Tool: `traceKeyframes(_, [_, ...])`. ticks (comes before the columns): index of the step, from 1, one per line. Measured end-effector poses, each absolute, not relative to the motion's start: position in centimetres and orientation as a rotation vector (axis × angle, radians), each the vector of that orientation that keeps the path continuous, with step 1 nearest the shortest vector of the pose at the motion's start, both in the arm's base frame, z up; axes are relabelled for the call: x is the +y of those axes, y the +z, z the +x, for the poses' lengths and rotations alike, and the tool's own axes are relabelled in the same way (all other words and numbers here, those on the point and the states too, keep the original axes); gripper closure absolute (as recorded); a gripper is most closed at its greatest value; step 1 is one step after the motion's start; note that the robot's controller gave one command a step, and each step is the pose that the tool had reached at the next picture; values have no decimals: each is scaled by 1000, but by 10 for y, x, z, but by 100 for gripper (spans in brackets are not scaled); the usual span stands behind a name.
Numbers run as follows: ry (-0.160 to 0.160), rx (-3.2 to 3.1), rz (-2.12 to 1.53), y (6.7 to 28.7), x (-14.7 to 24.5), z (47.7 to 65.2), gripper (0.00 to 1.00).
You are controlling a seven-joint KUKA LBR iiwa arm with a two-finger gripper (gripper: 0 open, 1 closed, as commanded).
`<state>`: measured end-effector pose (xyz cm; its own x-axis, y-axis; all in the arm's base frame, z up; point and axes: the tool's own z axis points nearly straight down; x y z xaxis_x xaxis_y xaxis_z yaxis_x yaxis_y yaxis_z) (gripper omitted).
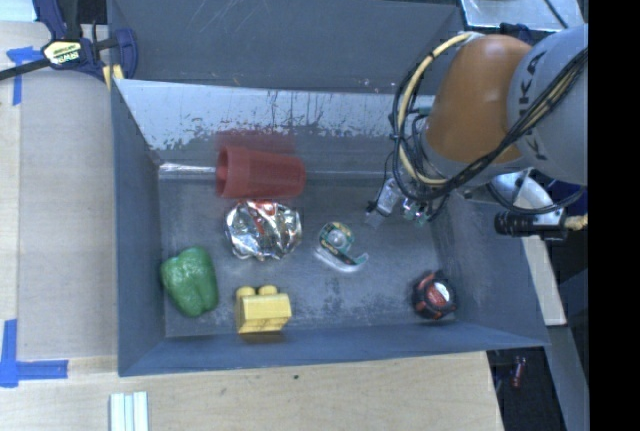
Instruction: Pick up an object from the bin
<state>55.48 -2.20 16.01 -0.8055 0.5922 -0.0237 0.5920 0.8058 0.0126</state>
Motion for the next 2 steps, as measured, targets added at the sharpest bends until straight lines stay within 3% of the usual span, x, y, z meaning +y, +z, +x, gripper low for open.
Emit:
traceKeyframes(1, [10, 2955, 974, 124, 3, 537, 100])
traceKeyframes(2, [10, 2898, 1135, 94, 0, 548, 100])
